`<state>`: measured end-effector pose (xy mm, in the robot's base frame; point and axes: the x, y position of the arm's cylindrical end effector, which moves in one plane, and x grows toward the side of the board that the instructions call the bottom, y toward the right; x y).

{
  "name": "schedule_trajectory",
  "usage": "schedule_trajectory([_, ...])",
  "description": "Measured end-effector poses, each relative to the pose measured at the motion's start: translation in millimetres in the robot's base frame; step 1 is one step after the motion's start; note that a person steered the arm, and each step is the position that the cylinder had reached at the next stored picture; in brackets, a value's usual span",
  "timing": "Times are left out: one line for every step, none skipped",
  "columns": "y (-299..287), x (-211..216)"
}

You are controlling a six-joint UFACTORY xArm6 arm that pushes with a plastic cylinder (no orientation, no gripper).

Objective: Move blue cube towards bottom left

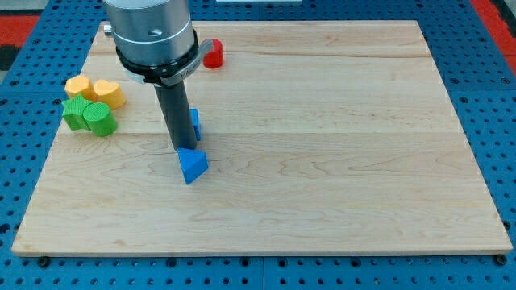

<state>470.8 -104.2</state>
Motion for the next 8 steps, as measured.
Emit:
schedule_trajectory([0, 0])
schedule_trajectory([-1, 0])
schedule_trajectory([4, 0])
schedule_trajectory([51, 0])
schedule_trajectory([85, -1])
schedule_trajectory([81, -35])
schedule_trajectory([52, -74])
schedule_trajectory([28, -70])
